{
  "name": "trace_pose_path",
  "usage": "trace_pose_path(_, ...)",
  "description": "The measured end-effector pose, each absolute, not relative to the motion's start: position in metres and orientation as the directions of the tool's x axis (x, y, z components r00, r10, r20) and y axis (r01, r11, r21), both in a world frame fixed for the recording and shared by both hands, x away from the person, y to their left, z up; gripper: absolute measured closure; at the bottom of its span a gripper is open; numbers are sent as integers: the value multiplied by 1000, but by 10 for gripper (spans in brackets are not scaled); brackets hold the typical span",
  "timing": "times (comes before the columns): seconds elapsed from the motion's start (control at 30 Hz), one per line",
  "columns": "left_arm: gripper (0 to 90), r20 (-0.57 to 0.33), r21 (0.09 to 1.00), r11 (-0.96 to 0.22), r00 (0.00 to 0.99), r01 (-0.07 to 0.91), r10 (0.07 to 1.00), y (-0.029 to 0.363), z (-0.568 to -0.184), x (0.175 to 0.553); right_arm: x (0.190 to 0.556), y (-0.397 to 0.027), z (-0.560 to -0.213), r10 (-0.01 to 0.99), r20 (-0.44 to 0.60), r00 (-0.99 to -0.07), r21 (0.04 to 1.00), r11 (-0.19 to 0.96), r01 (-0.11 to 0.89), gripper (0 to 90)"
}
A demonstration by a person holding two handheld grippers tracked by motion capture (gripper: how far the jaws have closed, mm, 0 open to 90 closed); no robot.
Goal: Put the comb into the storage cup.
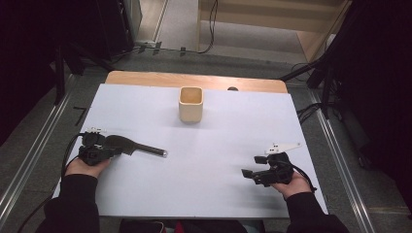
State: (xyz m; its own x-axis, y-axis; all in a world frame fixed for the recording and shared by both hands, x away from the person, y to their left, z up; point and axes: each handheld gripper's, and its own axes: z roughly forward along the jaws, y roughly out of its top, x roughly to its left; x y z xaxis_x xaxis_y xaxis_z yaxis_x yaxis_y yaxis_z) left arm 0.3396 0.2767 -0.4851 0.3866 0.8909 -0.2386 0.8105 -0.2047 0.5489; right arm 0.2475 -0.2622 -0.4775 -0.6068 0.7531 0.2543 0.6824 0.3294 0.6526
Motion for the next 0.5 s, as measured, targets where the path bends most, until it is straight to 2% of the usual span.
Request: trace_pose_path(0.5, 900, -208, 565, -218, 394, 795, 895, 268, -486, 369, 244, -266, -477, 758, 257, -599, 652, 322, 687, 194)
